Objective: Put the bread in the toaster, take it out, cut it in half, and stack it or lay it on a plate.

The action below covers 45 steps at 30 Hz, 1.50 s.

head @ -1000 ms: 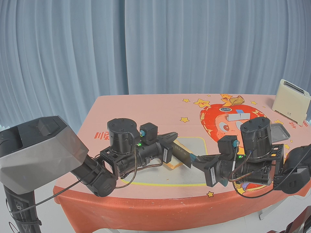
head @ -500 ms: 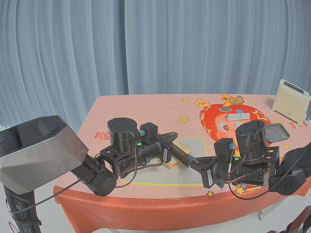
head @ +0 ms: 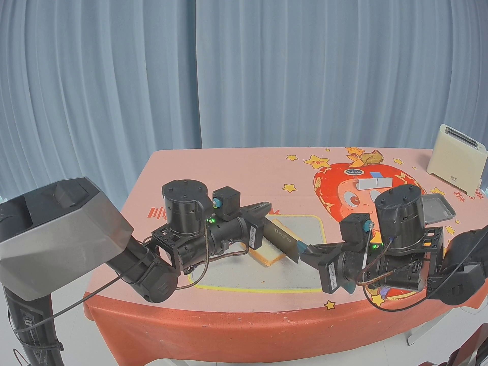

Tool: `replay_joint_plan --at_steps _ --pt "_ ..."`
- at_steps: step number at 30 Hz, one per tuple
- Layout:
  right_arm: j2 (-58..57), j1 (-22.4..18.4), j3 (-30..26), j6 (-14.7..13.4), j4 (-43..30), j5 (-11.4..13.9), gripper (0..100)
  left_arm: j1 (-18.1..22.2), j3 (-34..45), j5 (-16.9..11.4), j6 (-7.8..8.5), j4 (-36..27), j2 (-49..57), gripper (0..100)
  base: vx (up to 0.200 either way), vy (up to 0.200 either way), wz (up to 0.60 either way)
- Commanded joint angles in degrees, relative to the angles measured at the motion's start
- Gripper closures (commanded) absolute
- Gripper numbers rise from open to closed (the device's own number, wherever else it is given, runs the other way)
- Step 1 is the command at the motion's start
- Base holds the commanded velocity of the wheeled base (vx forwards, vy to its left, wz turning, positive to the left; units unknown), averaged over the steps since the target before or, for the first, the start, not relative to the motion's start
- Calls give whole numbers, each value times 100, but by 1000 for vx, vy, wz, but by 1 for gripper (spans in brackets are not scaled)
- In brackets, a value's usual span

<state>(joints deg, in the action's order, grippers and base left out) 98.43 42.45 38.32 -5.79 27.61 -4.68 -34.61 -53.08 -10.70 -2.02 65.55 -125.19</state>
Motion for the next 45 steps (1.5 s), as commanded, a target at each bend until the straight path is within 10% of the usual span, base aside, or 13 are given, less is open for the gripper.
replay_joint_plan --at_steps 1,45 --pt "-43 -17 9 -1 25 2 100 60 34 -2 0 28 3 100 0 0 0" --pt "-87 -52 1 -1 25 11 100 -55 96 7 18 11 -6 100 0 0 0"
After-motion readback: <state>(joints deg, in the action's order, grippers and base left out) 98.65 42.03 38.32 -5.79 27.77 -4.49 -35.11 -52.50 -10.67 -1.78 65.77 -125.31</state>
